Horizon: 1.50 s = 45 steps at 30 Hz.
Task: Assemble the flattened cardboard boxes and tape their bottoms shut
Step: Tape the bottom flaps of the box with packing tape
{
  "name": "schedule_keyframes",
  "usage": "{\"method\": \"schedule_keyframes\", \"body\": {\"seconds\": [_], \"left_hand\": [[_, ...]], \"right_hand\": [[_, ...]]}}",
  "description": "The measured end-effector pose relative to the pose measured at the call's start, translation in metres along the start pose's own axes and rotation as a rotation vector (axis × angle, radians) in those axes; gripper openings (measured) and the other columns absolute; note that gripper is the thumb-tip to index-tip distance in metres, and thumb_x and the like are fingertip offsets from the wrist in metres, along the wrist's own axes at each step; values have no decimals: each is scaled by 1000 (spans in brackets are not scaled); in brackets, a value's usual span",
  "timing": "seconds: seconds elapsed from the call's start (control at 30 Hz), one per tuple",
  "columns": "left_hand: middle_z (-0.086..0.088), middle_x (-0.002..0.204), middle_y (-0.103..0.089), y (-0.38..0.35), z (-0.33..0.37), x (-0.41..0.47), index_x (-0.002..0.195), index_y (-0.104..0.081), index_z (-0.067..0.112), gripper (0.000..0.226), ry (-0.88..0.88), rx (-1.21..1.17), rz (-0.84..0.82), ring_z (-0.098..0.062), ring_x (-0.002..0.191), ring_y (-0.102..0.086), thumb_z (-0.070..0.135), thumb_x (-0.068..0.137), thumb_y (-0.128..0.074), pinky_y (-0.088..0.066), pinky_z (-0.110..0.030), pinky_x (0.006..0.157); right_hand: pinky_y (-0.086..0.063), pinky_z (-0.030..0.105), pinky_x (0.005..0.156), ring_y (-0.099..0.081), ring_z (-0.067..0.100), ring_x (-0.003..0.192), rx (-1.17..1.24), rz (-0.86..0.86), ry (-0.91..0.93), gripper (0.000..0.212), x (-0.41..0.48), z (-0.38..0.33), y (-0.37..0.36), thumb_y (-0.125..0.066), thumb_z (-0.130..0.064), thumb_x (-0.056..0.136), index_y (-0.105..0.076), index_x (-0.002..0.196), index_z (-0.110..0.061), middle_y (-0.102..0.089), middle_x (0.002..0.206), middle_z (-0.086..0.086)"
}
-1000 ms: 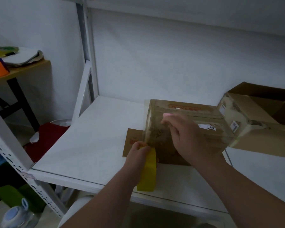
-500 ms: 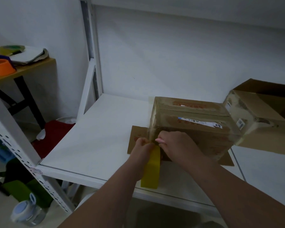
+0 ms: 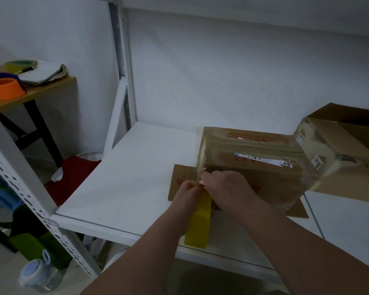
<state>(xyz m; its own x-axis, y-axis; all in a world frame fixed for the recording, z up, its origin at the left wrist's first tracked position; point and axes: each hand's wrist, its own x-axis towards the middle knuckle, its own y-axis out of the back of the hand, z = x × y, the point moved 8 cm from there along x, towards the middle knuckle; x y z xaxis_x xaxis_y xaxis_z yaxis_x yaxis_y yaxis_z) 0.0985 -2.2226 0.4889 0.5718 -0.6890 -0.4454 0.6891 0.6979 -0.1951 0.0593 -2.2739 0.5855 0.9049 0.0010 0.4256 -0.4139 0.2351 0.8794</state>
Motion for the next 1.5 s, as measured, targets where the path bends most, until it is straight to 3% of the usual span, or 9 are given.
{"method": "schedule_keyframes", "body": {"seconds": [0.37, 0.5, 0.67, 0.9, 1.07, 1.13, 1.23, 1.33, 1.5], "left_hand": [[-23, 111, -61, -5, 4, -5, 112, -49, 14, 24, 17, 0, -2, -26, 72, -65, 31, 96, -54, -51, -25, 47], [-21, 112, -62, -2, 5, -6, 113, -49, 17, 23, 30, 39, 22, -26, 76, -65, 33, 96, -53, -51, -26, 49], [-18, 110, -60, -1, 8, -9, 113, -49, 18, 20, 32, 76, 51, -22, 73, -63, 30, 98, -50, -48, -22, 43], [-15, 102, -61, -2, 10, -12, 116, -49, 17, 19, 36, 71, 58, -19, 66, -62, 26, 100, -47, -47, -18, 40], [-17, 111, -61, 1, 8, -8, 115, -50, 19, 18, 42, 92, 79, -27, 83, -65, 28, 100, -46, -51, -30, 56], [-17, 112, -61, 2, 8, -8, 114, -51, 20, 18, 32, 103, 91, -29, 91, -64, 28, 99, -46, -52, -33, 63], [-17, 113, -61, 1, 10, -11, 111, -52, 22, 16, 25, 115, 90, -30, 96, -64, 29, 98, -47, -55, -38, 76], [-17, 107, -62, 0, 11, -15, 116, -50, 18, 18, 40, 95, 68, -21, 72, -65, 26, 100, -46, -53, -24, 47], [-6, 91, -56, -2, 13, -16, 121, -47, 18, 21, 38, 133, 32, -17, 67, -58, 26, 101, -44, -42, -14, 34]], "right_hand": [[-28, 21, 33, -47, 15, 33, 17, 26, -10, 40, -7, 10, -2, -93, -16, 52, -54, 62, -18, -49, 47, -2], [-31, 20, 33, -46, 11, 35, 47, 44, -17, 34, -10, 13, 1, -89, -21, 64, -55, 62, -19, -50, 48, -5], [-6, 12, 41, -42, 11, 34, 39, 52, -13, 31, -12, 16, 7, -84, -19, 70, -55, 62, -18, -49, 47, -4], [-21, 20, 37, -42, 13, 33, 14, -24, -44, 32, -18, 24, 3, -87, -17, 65, -55, 62, -17, -48, 47, -3], [-24, 19, 36, -46, 14, 34, 50, 10, -7, 29, -24, 26, 15, -86, -15, 67, -57, 64, -15, -52, 49, -1], [-33, 21, 33, -48, 15, 36, 108, 49, -26, 20, -24, 28, 28, -79, -16, 76, -59, 80, -14, -55, 55, 0], [-35, 21, 38, -50, 15, 50, 108, 36, -95, 25, -15, 28, 52, -59, -18, 90, -51, 114, -20, -56, 76, 0], [-45, 29, 60, -57, 22, 79, 207, -23, -234, 26, -1, 45, 50, -37, -33, 101, -52, 119, -22, -51, 95, -3], [-47, 30, 77, -48, 17, 104, 190, -114, -213, 44, 14, 50, 20, -56, -48, 89, -54, 125, -22, -52, 115, -2]]}}
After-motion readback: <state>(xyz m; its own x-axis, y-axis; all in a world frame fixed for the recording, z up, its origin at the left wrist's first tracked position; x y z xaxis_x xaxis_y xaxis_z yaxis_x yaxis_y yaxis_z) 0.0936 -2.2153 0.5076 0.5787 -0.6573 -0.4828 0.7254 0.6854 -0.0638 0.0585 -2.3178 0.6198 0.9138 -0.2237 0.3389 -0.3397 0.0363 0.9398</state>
